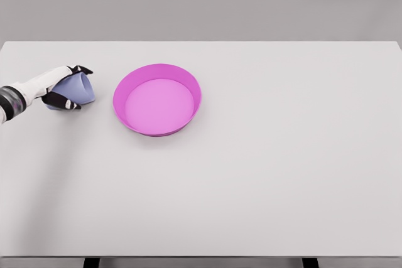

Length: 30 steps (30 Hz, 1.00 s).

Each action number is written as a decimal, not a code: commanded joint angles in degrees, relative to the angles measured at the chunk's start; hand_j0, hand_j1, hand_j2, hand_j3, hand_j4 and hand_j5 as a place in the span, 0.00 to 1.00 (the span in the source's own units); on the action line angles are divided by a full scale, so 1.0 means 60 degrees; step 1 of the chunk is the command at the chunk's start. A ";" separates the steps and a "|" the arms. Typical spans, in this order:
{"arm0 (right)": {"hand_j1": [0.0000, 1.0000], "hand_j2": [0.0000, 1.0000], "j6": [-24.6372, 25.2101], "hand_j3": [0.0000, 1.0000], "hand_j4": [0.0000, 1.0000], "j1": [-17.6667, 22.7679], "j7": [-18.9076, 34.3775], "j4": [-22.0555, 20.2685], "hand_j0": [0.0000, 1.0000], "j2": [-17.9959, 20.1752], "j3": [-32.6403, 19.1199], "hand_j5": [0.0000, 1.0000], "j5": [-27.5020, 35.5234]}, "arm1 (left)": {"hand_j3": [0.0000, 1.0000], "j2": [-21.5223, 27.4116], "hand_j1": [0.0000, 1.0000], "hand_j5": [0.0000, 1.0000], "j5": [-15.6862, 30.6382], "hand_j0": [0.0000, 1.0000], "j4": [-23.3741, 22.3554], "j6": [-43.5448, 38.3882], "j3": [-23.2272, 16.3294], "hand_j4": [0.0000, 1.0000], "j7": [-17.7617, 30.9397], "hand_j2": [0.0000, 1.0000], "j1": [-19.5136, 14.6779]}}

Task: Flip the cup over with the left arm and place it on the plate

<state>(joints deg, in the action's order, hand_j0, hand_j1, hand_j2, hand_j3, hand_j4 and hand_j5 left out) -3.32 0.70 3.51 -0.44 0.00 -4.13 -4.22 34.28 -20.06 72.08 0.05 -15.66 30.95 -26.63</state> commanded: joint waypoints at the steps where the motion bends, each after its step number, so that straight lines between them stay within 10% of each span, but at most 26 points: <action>1: 1.00 1.00 -0.0003 1.00 1.00 0.0000 0.0001 0.0000 1.00 0.0000 0.0000 1.00 0.0001 | 0.76 -0.0015 0.76 0.76 0.0019 0.76 -0.0001 0.0007 0.0002 0.76 -0.0003 0.76 0.0000; 10: 1.00 1.00 -0.0003 1.00 1.00 0.0000 0.0015 0.0000 1.00 0.0000 0.0000 1.00 0.0001 | 0.72 -0.0235 0.72 0.72 0.0268 0.72 0.0042 0.0021 0.0178 0.72 -0.0003 0.72 -0.0175; 23: 1.00 1.00 -0.0003 1.00 1.00 0.0000 0.0001 0.0000 1.00 0.0000 0.0000 1.00 0.0001 | 0.71 -0.0294 0.71 0.71 0.3300 0.71 0.0057 0.0021 0.0354 0.71 -0.0018 0.71 -0.0264; 30: 1.00 1.00 -0.0003 1.00 1.00 0.0000 0.0001 0.0000 1.00 0.0000 0.0000 1.00 0.0001 | 0.69 -0.1407 0.69 0.69 0.3564 0.69 0.0101 0.0065 0.0618 0.69 -0.0018 0.69 -0.0264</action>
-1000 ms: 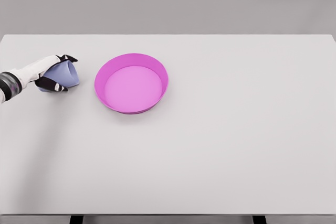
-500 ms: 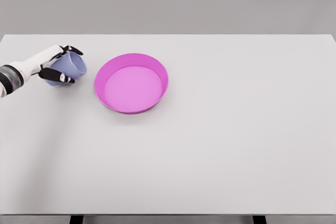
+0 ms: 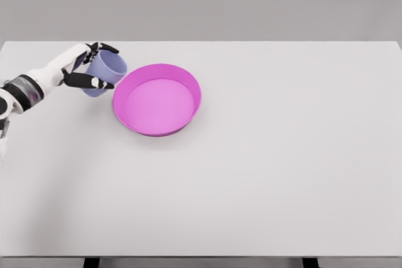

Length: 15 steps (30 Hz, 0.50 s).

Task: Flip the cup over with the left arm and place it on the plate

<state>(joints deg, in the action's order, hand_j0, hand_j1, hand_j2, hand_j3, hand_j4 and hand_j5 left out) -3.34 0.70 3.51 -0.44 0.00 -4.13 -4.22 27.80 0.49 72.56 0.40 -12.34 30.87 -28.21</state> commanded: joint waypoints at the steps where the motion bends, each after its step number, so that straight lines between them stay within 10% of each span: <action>1: 1.00 1.00 -0.0001 1.00 1.00 0.0000 0.0001 0.0000 1.00 0.0000 0.0000 1.00 0.0001 | 0.69 -0.0341 0.69 0.69 0.0153 0.69 0.0035 0.0036 0.0080 0.69 -0.0004 0.69 0.0000; 15: 1.00 1.00 -0.0001 1.00 1.00 0.0000 0.0001 0.0000 1.00 0.0000 0.0000 1.00 0.0001 | 0.69 -0.0384 0.69 0.69 0.1896 0.69 0.0079 -0.0008 0.0094 0.69 -0.0048 0.69 0.0029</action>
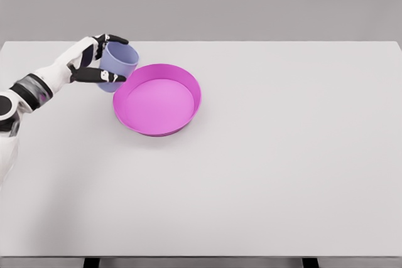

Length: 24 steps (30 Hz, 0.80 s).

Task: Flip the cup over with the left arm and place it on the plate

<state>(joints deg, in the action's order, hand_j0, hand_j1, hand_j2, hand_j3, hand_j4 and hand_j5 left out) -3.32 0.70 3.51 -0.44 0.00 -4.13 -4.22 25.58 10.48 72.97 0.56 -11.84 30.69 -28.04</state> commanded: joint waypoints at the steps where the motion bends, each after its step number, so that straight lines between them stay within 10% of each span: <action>1: 1.00 1.00 0.0012 1.00 1.00 0.0000 0.0001 0.0000 1.00 0.0000 0.0000 1.00 0.0001 | 0.69 -0.0148 0.69 0.69 0.0230 0.69 -0.0004 -0.0049 0.0055 0.69 -0.0017 0.69 0.0000; 24: 1.00 1.00 -0.0003 1.00 1.00 0.0000 0.0001 0.0000 1.00 0.0000 0.0000 1.00 0.0001 | 0.70 -0.1803 0.70 0.70 0.1358 0.70 -0.0560 -0.0372 0.0040 0.70 -0.0002 0.70 0.0337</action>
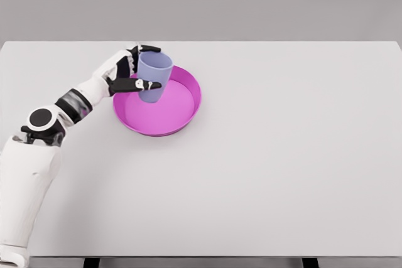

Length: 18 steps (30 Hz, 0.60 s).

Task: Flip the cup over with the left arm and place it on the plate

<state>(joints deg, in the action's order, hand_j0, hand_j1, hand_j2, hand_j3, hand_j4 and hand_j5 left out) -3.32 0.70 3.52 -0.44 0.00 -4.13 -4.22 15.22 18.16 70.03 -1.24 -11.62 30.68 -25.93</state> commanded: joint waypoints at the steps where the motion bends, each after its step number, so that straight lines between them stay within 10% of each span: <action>1: 1.00 1.00 -0.0004 1.00 1.00 0.0000 -0.0001 0.0000 1.00 0.0000 0.0000 1.00 0.0001 | 0.70 -0.0178 0.70 0.70 0.0093 0.70 -0.0084 -0.0145 0.0002 0.70 -0.0001 0.70 0.0000; 18: 1.00 1.00 -0.0004 1.00 1.00 0.0000 -0.0001 0.0000 1.00 0.0000 0.0000 1.00 0.0001 | 0.71 -0.1042 0.71 0.71 0.0181 0.71 -0.1256 0.2111 0.0002 0.71 -0.0030 0.71 -0.0015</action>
<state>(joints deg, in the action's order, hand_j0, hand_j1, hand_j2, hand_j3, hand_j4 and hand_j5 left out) -3.33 0.70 3.52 -0.44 0.00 -4.13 -4.22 9.69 18.90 63.69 9.80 -11.62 30.50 -26.02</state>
